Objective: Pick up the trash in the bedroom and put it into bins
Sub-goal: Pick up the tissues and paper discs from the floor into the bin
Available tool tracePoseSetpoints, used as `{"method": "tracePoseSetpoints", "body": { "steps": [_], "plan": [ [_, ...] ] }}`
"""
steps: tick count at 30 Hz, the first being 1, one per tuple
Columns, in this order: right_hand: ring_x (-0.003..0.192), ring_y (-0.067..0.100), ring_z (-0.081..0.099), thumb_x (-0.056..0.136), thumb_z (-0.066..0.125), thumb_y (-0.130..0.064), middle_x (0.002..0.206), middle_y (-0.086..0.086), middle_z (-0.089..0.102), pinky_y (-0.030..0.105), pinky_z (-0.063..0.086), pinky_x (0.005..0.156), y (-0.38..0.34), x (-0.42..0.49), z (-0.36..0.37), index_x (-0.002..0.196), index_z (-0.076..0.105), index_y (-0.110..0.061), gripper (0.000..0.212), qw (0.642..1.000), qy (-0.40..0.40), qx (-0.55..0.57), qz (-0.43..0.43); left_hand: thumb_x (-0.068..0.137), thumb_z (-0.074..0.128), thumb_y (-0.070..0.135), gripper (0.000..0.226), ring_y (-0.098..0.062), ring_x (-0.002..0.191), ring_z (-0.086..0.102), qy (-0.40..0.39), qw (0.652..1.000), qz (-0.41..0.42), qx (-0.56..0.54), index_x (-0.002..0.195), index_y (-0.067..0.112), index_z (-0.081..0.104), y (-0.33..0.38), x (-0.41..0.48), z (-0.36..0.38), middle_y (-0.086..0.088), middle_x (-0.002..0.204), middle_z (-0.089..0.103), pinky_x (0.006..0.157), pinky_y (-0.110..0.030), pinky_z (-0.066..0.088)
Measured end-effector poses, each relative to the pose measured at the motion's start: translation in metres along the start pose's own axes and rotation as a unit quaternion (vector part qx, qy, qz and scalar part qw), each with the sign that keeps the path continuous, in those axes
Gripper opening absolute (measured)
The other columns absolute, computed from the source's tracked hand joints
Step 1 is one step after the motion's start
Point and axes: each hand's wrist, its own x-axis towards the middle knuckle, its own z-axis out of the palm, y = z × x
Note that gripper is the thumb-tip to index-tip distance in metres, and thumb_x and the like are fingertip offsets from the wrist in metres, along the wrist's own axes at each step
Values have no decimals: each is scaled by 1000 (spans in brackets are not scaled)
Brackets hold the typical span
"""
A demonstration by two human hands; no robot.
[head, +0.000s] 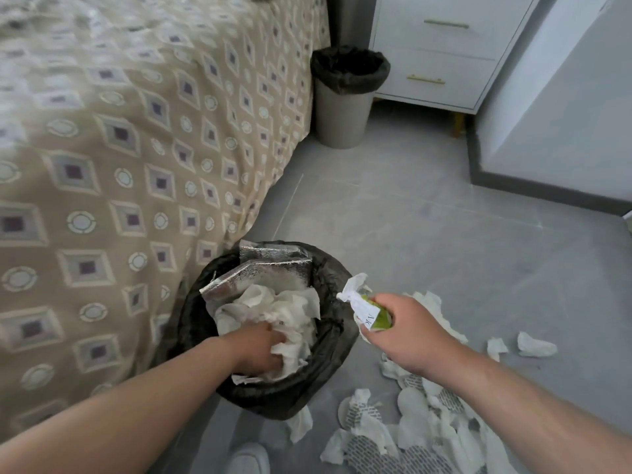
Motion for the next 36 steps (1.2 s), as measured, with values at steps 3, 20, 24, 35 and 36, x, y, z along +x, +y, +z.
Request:
{"method": "tracePoseSetpoints", "body": {
  "steps": [3, 20, 24, 35, 36],
  "plan": [
    [50, 2, 45, 83, 65, -20, 58, -5, 52, 20, 34, 51, -5, -1, 6, 73, 58, -14, 13, 999, -41, -28, -10, 82, 45, 65, 75, -21, 137, 33, 55, 995, 14, -84, 146, 28, 28, 2, -19, -9, -2, 150, 35, 110, -31, 28],
    [135, 21, 41, 87, 53, -48, 146, -2, 45, 35, 40, 106, -59, 51, 68, 143, 37, -26, 62, 959, -134, -238, -77, 76, 5, 66, 87, -11, 145, 0, 360, 918, -104, -129, 146, 21, 29, -48, -82, 31, 1, 157, 19, 114, -27, 5],
    [147, 26, 12, 89, 48, -54, 159, 5, 18, 39, 22, 116, -51, 64, 79, 149, 24, -29, 69, 956, -111, -258, -81, 75, 11, 73, 90, -4, 141, -12, 359, 918, -98, -136, 148, 22, 24, -49, -83, 36, 3, 159, 10, 112, -25, 1],
    [146, 32, 15, 74, 60, -67, 160, 10, 11, 46, 27, 114, -32, 66, 107, 151, -3, -32, 105, 926, -241, -292, -6, 58, 38, 89, 123, -6, 140, -26, 335, 936, -44, -94, 150, 20, -5, -53, -79, 36, 3, 156, -19, 115, -24, -9],
    [143, 32, 25, 80, 57, -61, 157, 10, 20, 45, 34, 110, -36, 60, 97, 151, 3, -31, 95, 927, -220, -303, -30, 61, 33, 90, 120, -8, 143, -20, 348, 933, -34, -87, 151, 17, 2, -52, -82, 33, 0, 159, -10, 116, -25, -7]
  ]
}}
